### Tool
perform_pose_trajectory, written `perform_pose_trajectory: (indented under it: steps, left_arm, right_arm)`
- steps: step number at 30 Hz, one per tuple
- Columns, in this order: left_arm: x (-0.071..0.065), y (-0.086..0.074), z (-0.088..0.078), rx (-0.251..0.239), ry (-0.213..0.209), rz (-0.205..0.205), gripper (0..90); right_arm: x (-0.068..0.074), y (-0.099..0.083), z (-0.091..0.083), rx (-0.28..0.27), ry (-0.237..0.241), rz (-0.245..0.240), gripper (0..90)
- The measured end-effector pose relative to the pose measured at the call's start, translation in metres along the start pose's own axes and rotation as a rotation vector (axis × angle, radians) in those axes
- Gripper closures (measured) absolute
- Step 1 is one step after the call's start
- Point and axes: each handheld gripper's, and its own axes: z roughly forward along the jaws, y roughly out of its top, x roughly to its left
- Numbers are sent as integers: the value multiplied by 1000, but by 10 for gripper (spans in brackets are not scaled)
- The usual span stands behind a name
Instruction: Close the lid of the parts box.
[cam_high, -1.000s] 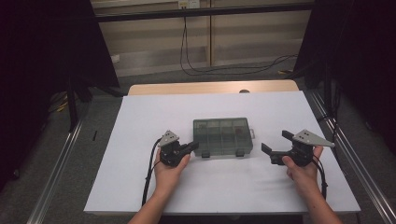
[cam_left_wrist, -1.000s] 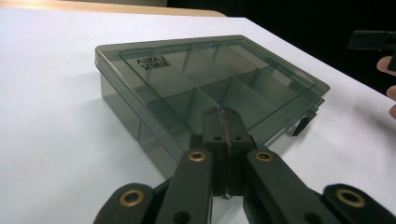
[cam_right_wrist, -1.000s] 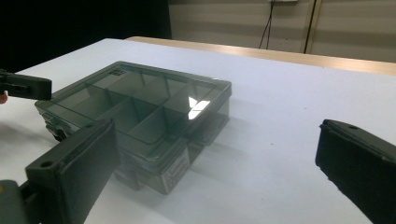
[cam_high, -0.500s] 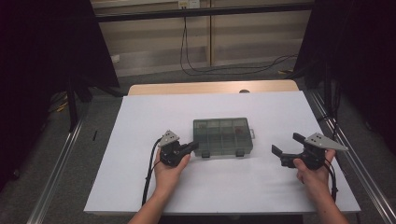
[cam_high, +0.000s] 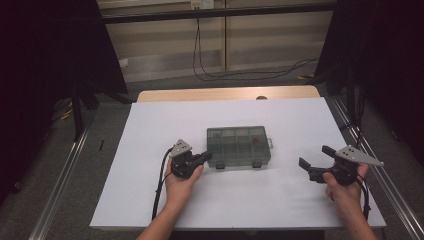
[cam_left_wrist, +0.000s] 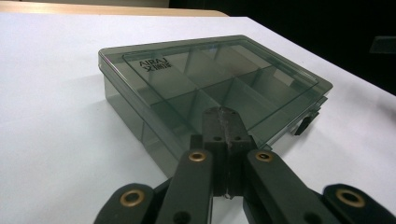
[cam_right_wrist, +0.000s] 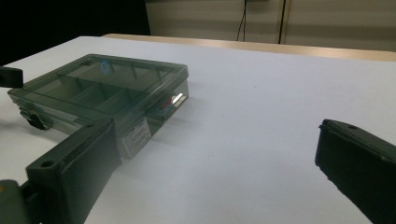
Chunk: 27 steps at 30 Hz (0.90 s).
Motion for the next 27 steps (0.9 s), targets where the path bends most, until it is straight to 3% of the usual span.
perform_pose_trajectory:
  steps: [2,4,11,16,20,27]
  left_arm:
    - [0,1,-2,-2,14,-14,900]
    - [2,1,-4,-8,-10,-20,869]
    - [-3,3,-11,-39,2,27,531]
    - [-2,6,-20,-71,-7,17,320]
    - [3,5,-29,-72,-3,45,197]
    - [10,1,-42,-69,8,43,40]
  right_arm:
    - [-1,-2,1,4,-3,2,0]
    - [0,-3,1,6,-4,6,0]
    - [2,-4,3,20,-12,-7,0]
    - [3,-4,4,22,-10,-11,0]
    - [4,-4,3,24,-16,-14,0]
    - [4,-5,2,24,-13,-12,0]
